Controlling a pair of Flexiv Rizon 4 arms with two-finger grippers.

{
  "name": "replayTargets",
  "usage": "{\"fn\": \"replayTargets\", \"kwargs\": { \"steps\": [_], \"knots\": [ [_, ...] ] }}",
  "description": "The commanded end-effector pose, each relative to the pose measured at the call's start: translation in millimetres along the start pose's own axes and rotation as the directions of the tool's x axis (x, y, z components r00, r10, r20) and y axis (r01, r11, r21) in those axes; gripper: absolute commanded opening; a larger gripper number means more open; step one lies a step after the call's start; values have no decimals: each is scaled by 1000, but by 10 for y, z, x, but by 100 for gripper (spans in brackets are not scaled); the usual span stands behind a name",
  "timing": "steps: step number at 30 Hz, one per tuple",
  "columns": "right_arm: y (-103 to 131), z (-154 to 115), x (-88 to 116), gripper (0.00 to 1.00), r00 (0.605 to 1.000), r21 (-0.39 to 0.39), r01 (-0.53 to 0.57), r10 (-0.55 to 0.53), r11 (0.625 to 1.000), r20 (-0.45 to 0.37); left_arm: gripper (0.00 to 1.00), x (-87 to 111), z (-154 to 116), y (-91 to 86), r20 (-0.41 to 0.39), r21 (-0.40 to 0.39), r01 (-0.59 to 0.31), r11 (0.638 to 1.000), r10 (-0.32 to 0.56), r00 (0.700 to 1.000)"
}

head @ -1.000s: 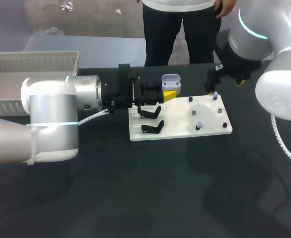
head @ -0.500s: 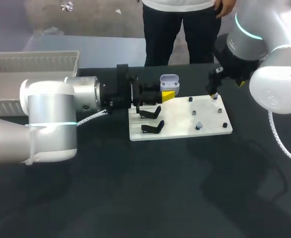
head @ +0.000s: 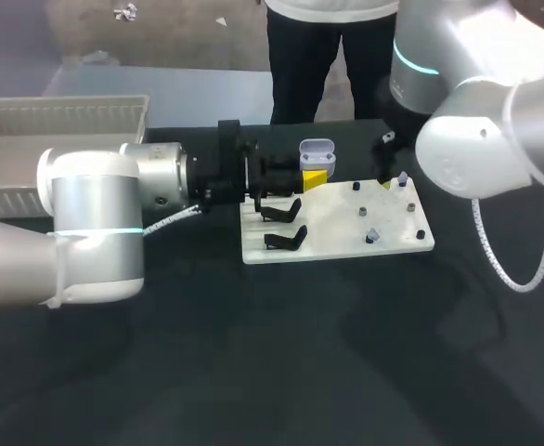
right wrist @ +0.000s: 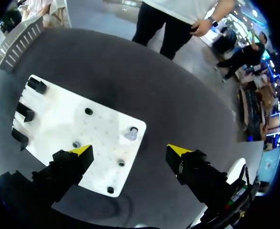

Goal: Pick up each earbud case from the left stands, insert the matching earbuds, close the lid, and place the case in the box.

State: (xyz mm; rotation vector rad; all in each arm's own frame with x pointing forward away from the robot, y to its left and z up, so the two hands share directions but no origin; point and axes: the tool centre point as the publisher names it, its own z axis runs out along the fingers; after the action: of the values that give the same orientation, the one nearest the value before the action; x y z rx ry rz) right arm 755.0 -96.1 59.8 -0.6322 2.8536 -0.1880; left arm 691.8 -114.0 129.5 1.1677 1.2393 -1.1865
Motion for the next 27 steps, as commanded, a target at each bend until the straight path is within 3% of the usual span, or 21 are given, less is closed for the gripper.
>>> {"fn": "replayTargets", "kwargs": {
  "steps": [1, 9, 14, 16, 20, 23, 25, 27],
  "knots": [
    [3, 95, -51, 100, 1000, 0, -13, 13, 1000, -25, 0, 7, 0, -14, 4, -6, -4, 1000, 4, 1000],
    [-25, 207, -65, 100, 999, -5, -37, 37, 999, -29, 0, 7, 0, -14, 4, -6, -4, 1000, 4, 1000],
    [-38, 235, -100, 86, 998, -5, -53, 52, 999, -32, 0, 7, 0, -14, 4, -6, -4, 1000, 4, 1000],
    [-41, 241, -110, 73, 998, -7, -59, 58, 998, -32, 0, 7, 0, -14, 4, -6, -4, 1000, 4, 1000],
    [-32, 248, -124, 74, 997, -14, -66, 65, 998, -36, 0, 7, 0, -14, 4, -6, -4, 1000, 4, 1000],
    [-25, 252, -122, 58, 997, -12, -69, 68, 998, -38, 0, 7, 0, -14, 4, -6, -4, 1000, 4, 1000],
    [-15, 254, -116, 58, 997, -15, -70, 69, 997, -41, 0, 7, 0, -14, 4, -6, -4, 1000, 4, 1000],
    [-20, 270, -115, 51, 997, -14, -72, 71, 997, -43, 0, 7, 0, -14, 4, -6, -4, 1000, 4, 1000]
  ]
}}
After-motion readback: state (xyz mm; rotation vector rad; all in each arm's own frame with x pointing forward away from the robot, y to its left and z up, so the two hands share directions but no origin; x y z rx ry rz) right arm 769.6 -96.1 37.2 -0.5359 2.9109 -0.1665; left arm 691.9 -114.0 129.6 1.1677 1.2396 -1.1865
